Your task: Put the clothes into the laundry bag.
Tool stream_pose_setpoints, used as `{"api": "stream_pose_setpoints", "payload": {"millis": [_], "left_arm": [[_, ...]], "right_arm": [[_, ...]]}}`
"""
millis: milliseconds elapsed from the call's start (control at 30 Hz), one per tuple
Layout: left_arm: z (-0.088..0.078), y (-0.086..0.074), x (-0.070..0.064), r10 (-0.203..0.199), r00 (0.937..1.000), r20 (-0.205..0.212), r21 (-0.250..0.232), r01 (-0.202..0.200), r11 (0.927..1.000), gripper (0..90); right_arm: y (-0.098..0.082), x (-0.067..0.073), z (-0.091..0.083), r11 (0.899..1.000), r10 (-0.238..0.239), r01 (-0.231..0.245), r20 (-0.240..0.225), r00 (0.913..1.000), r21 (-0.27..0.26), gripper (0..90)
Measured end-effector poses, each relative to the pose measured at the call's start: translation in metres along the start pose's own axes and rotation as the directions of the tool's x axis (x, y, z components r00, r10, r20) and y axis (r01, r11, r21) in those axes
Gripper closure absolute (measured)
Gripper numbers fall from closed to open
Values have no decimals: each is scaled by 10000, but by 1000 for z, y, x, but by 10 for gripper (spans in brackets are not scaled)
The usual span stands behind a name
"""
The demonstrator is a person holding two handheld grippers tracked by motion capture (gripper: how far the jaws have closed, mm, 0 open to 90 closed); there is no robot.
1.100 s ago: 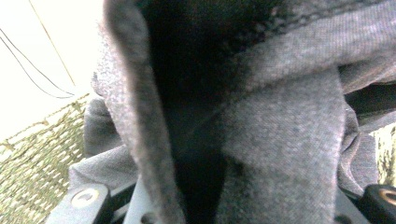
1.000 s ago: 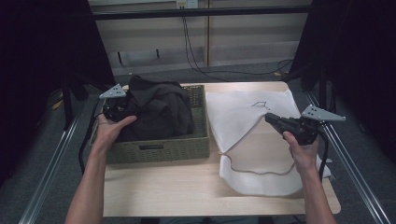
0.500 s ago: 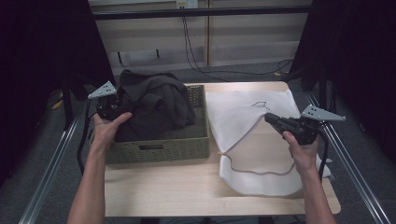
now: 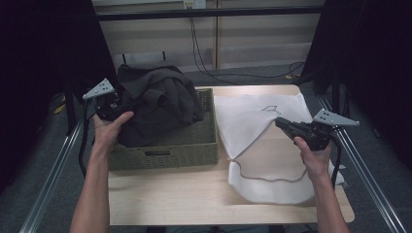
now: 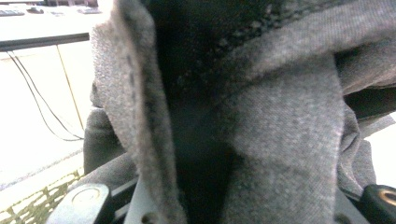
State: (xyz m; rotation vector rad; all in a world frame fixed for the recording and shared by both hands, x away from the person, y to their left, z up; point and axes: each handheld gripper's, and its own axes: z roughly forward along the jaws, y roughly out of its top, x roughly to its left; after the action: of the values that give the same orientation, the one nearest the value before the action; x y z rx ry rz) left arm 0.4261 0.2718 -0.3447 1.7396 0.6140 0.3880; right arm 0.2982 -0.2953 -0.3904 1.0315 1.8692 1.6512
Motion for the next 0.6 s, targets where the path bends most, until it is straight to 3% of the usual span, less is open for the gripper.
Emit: {"api": "stream_pose_setpoints", "payload": {"millis": [233, 333, 433, 600], "left_arm": [[-6, 10, 0, -188, 9998, -114, -480, 182, 9987, 706], [-10, 15, 0, -47, 9995, -297, -474, 33, 9989, 706], [-13, 20, 0, -208, 9996, -216, -795, 191, 9966, 706], [-17, 26, -3, -113, 9996, -261, -829, 91, 9965, 706]], "right_arm": [[0, 0, 0, 10000, 22, -22, 5, 10000, 5, 893], [0, -1, -1, 10000, -22, 22, -29, 10000, -13, 893], [0, -1, -1, 10000, 7, -7, -18, 10000, -34, 893], [1, 0, -1, 10000, 23, -23, -13, 10000, -24, 893]]}}
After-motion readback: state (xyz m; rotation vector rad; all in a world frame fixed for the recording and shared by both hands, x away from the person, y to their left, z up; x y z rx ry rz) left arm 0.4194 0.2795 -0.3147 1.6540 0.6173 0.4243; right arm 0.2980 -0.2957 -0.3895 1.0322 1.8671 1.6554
